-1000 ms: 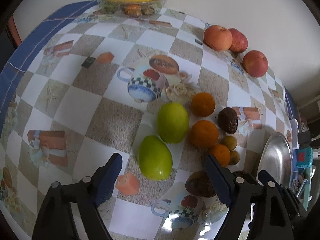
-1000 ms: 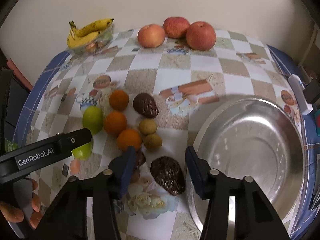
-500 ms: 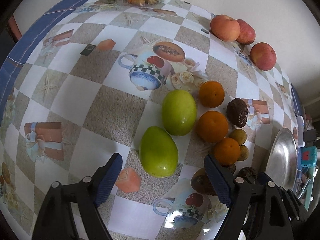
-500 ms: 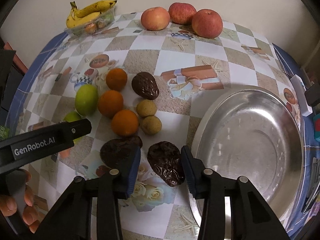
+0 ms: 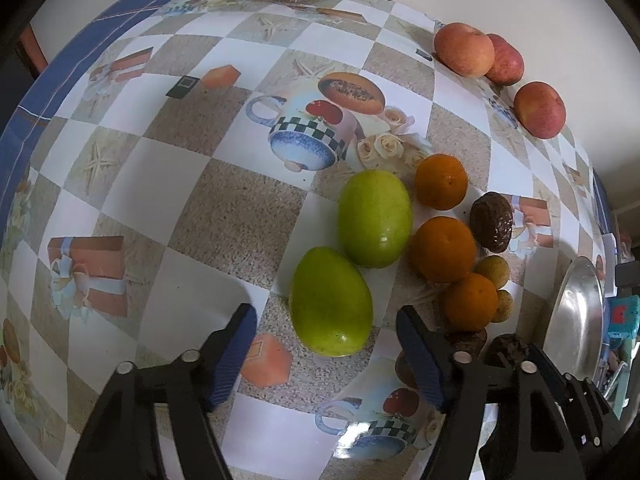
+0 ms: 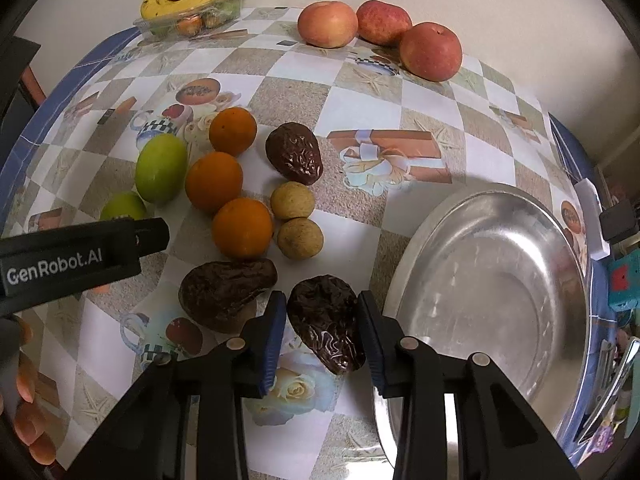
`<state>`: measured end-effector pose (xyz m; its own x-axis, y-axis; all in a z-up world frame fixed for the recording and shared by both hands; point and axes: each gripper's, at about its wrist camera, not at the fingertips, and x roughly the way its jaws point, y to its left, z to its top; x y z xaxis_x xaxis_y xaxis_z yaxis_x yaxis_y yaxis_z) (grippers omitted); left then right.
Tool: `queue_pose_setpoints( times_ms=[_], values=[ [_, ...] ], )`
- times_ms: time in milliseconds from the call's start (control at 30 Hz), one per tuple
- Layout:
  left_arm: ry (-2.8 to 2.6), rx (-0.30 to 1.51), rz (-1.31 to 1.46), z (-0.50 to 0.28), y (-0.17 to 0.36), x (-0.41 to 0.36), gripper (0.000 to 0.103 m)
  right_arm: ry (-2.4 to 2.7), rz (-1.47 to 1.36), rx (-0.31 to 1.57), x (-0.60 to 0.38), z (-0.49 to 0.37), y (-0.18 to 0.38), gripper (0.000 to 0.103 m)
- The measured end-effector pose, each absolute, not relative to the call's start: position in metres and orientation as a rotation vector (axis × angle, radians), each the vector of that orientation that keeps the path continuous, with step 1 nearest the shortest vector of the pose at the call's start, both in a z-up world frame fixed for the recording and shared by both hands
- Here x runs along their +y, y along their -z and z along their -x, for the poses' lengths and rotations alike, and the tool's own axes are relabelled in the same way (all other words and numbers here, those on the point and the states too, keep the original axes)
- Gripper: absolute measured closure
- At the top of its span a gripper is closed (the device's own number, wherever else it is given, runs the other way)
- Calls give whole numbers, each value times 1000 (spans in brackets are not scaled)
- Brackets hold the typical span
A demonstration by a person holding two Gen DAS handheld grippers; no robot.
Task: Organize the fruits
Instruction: 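Close the left tool on the green fruit while the right tool closes on the date, then carry the green fruit with the left tool while the right tool carries the date to the steel bowl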
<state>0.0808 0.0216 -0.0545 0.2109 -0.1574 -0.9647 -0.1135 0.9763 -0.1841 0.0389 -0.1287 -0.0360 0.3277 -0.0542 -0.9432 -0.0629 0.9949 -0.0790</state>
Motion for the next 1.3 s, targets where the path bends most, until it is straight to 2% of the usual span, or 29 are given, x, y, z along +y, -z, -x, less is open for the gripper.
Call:
queue_pose_setpoints(
  times_ms=[133, 200, 267, 767, 1300],
  values=[
    [40, 1356, 228, -78, 54, 22, 44, -6, 97, 1234, -129, -39, 36, 65],
    [41, 1353, 222, -78, 53, 22, 56, -7, 91, 1233, -129, -40, 35, 65],
    [42, 1351, 221, -79, 53, 21, 60, -8, 87, 1233, -130, -40, 35, 65],
    [56, 1349, 242, -80, 52, 18, 61, -60, -4, 1220, -130, -40, 30, 67],
    [167, 1247, 245, -82, 16, -10, 61, -32, -128, 1088, -159, -35, -12, 67]
  ],
)
